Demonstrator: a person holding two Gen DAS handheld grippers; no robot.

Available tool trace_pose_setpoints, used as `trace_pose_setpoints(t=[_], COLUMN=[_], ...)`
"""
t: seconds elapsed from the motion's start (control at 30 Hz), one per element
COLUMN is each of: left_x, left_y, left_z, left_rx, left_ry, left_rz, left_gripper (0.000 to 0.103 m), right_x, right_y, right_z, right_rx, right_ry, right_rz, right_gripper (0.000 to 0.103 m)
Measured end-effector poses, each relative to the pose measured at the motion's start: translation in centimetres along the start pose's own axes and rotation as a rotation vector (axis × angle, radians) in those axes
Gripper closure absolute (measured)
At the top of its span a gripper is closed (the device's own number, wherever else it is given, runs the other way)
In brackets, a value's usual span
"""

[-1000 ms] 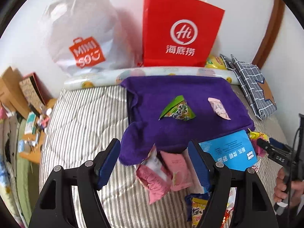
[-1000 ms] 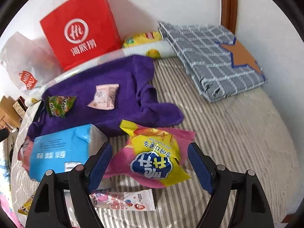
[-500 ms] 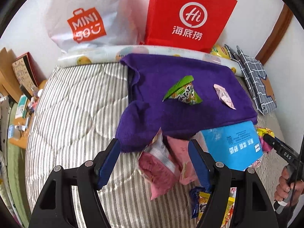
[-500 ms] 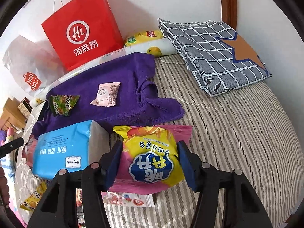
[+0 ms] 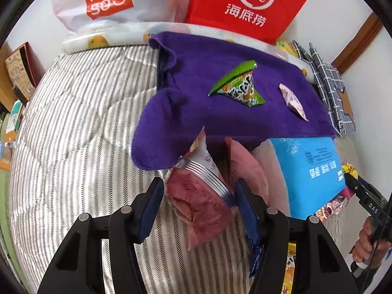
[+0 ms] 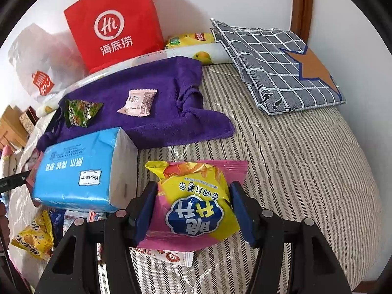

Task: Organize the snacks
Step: 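Lift both bags and carry them toward the purple towel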

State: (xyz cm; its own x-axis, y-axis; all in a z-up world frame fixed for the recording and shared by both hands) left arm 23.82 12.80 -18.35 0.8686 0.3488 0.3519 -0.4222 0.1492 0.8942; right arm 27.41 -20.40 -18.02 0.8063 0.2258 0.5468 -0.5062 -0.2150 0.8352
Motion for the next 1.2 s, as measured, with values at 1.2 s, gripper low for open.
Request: trace_pose_setpoints(t=[1.2], left_x=[-4.2], left_y=[8.8], left_z=[1.0], left_rx=[-0.093], left_ry=[-0.022], left_rz=[0.137], left_gripper=[0.052], right_x=[-1.3], right_y=[9.3], right_z=[-2.5], right_rx=[0.015], right_ry=[-0.002], right_rz=[0.158], right_gripper=[0.047])
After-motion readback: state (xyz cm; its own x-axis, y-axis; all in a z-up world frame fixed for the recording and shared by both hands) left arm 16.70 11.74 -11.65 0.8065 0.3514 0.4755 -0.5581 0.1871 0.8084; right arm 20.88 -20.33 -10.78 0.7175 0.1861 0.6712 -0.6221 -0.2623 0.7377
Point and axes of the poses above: each gripper's, at about its wrist camera, not at the fingertips, and y roughly against the way its jaws point, z to its right, x to its top, the point moved 2 cm from there along -y, roughly the way its jaws point, and after that the axes turned 8 degrees about y, right-handed, at the moved point
